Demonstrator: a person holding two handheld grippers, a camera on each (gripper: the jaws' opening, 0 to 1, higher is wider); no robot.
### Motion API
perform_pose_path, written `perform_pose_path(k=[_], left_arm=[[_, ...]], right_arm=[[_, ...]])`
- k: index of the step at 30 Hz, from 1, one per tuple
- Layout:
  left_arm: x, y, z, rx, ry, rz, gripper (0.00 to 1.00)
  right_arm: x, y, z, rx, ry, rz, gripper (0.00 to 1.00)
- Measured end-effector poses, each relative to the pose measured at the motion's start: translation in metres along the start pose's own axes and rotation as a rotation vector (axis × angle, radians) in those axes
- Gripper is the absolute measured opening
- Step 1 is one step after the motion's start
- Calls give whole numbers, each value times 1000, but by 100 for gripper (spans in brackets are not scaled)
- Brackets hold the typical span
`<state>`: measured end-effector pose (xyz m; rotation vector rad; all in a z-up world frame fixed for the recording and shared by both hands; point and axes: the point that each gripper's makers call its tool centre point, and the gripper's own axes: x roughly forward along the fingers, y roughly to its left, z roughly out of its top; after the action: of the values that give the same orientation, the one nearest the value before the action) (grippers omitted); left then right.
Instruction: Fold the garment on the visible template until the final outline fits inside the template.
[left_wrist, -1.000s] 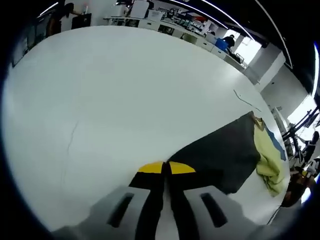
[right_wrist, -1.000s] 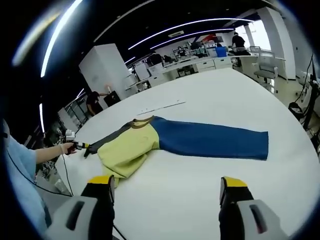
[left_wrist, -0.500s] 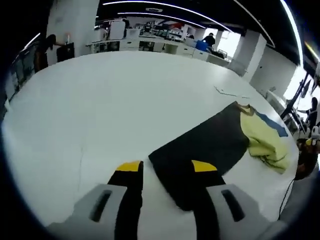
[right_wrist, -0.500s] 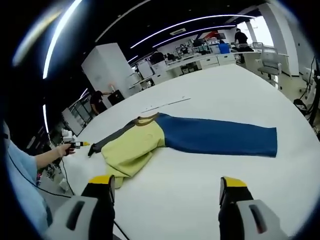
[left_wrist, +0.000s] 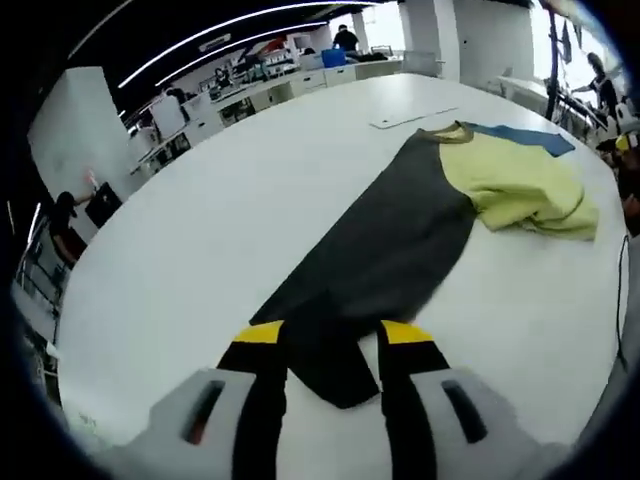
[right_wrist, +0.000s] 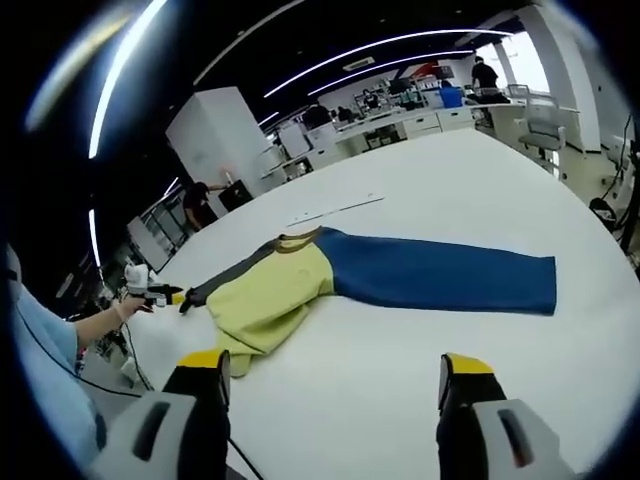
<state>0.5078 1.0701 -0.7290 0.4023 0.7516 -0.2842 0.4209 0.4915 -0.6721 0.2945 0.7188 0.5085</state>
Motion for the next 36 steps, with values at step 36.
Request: perform_pose_path(k=[36], left_arm=[[-20, 63, -10, -452, -137, 107, 0]], right_arm=[[5, 4, -7, 17, 16, 15, 83]])
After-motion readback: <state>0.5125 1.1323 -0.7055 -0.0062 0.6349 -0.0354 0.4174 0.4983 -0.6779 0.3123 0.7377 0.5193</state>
